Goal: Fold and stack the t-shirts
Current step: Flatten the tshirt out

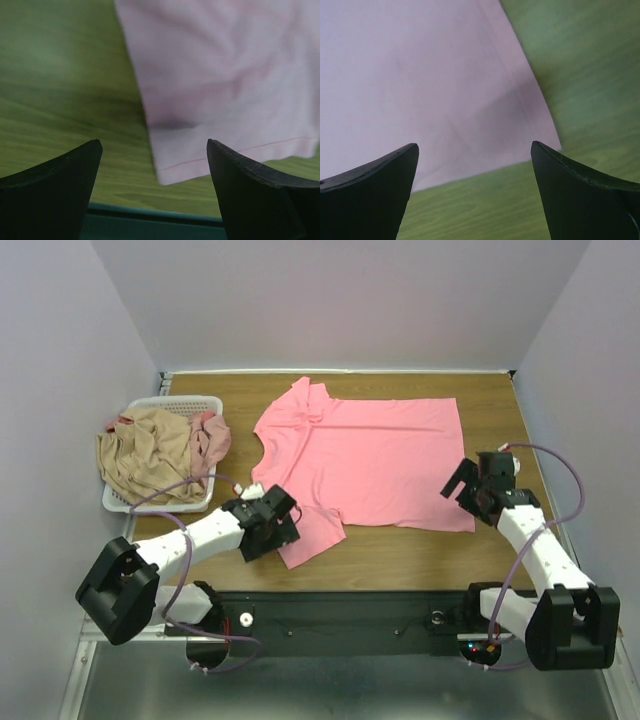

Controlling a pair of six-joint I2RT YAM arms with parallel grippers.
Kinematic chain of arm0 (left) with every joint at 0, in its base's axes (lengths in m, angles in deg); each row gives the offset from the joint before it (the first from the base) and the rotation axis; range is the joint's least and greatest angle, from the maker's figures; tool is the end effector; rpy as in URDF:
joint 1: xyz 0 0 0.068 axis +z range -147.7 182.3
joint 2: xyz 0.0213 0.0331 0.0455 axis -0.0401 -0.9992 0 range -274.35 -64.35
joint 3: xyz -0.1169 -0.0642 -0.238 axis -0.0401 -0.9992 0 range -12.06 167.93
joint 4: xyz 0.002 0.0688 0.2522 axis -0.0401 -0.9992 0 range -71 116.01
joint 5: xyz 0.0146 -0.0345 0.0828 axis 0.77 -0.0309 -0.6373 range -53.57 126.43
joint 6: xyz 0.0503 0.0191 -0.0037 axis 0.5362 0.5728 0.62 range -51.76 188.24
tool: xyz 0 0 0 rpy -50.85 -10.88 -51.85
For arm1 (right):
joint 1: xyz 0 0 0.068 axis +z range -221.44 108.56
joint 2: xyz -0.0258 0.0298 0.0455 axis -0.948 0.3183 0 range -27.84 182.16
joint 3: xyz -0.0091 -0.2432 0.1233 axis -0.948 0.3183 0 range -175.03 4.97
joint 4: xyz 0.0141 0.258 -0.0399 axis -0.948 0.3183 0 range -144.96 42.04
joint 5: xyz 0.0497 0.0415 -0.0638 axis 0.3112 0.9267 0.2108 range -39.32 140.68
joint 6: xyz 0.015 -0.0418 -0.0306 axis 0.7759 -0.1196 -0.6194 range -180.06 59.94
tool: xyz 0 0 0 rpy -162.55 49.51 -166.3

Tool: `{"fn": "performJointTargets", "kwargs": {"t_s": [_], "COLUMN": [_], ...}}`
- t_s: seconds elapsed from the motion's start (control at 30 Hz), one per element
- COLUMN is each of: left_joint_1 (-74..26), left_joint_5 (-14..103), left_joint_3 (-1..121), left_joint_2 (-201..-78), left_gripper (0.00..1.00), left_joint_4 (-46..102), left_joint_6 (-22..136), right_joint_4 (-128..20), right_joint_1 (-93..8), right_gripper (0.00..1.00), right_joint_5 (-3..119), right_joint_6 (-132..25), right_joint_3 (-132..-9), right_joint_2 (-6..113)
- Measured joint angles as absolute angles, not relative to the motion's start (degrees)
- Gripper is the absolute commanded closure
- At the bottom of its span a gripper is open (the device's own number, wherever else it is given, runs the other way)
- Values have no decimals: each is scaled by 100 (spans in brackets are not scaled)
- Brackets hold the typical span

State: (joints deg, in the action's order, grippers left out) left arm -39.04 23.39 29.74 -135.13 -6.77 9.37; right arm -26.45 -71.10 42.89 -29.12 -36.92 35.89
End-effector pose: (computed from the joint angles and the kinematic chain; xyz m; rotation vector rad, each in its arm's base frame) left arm 0.1763 -0.1444 0.2008 -0.4769 2.5947 -0.3158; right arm 0.2226 -0.0035 0.2307 0.7014 2.3370 0.0773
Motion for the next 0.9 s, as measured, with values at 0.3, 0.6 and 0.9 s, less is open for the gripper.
{"fn": "performJointTargets", "kwargs": {"t_s": [0.3,0.6,0.9], "left_joint_1": [-4610,-4658,-4682], "left_joint_5": [3039,3347,3419], "left_joint_3": [1933,1953,2038], "left_joint_2": [-12976,-13474,-13804], "left_gripper": [10,90,100], "left_joint_4": [-152,444,842], "left_joint_6": [-70,-276,-280], "right_joint_4": [-2282,-2263,-2245], "right_joint_1": [-7110,-7138,-7141], "right_gripper": [0,3,22], "right_joint_5": [3970,3692,3262], "right_joint_6": [-2053,-1625,-1281], "right_joint_3": [-2966,-2658,-2505], "right_joint_2": [2771,3069,3241]}}
